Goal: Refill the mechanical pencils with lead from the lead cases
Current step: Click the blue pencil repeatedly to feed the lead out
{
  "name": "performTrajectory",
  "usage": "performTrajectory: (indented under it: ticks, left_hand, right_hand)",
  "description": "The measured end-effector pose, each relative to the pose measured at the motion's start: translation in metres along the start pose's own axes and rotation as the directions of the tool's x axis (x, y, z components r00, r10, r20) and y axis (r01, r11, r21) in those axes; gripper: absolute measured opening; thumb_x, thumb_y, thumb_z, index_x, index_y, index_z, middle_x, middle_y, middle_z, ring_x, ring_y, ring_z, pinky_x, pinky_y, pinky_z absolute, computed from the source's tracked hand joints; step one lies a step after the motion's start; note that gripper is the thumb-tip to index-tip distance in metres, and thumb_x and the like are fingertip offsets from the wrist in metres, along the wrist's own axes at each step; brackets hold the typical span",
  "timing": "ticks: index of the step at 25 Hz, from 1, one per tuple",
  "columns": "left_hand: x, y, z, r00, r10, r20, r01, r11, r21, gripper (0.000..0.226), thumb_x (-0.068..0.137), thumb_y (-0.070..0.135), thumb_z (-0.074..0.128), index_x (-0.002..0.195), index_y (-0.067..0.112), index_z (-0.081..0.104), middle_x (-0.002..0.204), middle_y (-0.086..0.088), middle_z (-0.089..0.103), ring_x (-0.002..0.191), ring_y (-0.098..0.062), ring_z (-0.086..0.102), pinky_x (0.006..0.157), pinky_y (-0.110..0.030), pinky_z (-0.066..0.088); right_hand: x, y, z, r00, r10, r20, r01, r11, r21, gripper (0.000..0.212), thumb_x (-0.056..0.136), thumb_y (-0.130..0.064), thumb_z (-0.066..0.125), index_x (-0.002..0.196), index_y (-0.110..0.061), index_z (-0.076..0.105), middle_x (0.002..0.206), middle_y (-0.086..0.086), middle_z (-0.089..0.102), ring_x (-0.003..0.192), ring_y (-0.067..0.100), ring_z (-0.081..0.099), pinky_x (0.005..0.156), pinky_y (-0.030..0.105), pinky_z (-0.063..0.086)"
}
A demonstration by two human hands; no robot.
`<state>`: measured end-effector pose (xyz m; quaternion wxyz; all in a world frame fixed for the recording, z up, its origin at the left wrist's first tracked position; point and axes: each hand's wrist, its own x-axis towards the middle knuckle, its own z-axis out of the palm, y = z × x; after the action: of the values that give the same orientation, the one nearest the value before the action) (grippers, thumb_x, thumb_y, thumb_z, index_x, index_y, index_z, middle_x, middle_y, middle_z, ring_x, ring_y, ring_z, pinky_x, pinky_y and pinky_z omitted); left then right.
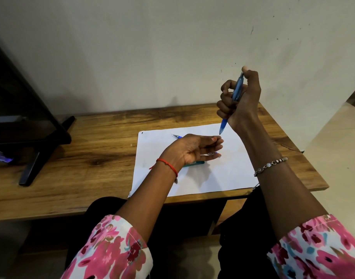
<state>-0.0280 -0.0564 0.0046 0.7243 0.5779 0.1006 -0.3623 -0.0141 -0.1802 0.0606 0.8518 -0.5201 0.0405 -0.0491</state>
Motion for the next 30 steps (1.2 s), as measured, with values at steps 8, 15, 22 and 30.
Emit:
performTrajectory:
  ticks: [8,15,22,30]
  left_hand:
    - [-0.0013,0.0013,0.0022,1.0,-0.019,-0.007,0.019,1.0,0.007,0.012,0.089,0.004,0.054,0.086,0.002,0.066,0.066,-0.005,0.072,0.069,-0.016,0.066,0.064,-0.032,0.058]
    - [-0.0007,0.0014,0.0025,1.0,-0.025,-0.007,0.025,1.0,0.0,0.012,0.089,0.004,0.055,0.087,0.002,0.066,0.067,-0.006,0.072,0.075,-0.017,0.065,0.067,-0.033,0.057]
    - [0.0009,0.0016,-0.0032,0.999,0.028,0.02,-0.027,0.998,-0.053,0.016,0.092,0.002,0.049,0.086,0.0,0.065,0.069,-0.006,0.072,0.061,-0.015,0.07,0.064,-0.034,0.058]
    - [-0.001,0.0033,-0.0041,0.999,0.044,0.029,-0.041,0.996,-0.074,0.016,0.093,0.003,0.048,0.091,-0.001,0.063,0.069,-0.007,0.072,0.06,-0.016,0.07,0.06,-0.034,0.058]
  right_hand:
    - [0.0001,0.0007,0.0001,1.0,-0.005,0.012,0.005,1.0,-0.009,0.055,0.093,-0.048,0.027,0.055,-0.01,0.04,0.037,-0.006,0.023,0.035,0.009,0.016,0.044,0.018,0.014]
    - [-0.0001,0.0018,-0.0009,1.0,0.005,0.024,-0.005,1.0,-0.002,0.063,0.092,-0.057,0.029,0.053,-0.01,0.043,0.037,-0.006,0.024,0.035,0.009,0.017,0.043,0.017,0.015]
    - [-0.0013,-0.0003,-0.0008,1.0,-0.009,0.004,0.009,0.998,0.06,0.055,0.092,-0.049,0.027,0.053,-0.011,0.039,0.037,-0.006,0.021,0.035,0.009,0.015,0.044,0.017,0.014]
    - [-0.0017,-0.0003,-0.0042,1.0,-0.012,-0.012,0.013,0.994,0.109,0.059,0.092,-0.053,0.027,0.055,-0.01,0.041,0.037,-0.006,0.021,0.036,0.009,0.016,0.044,0.016,0.015]
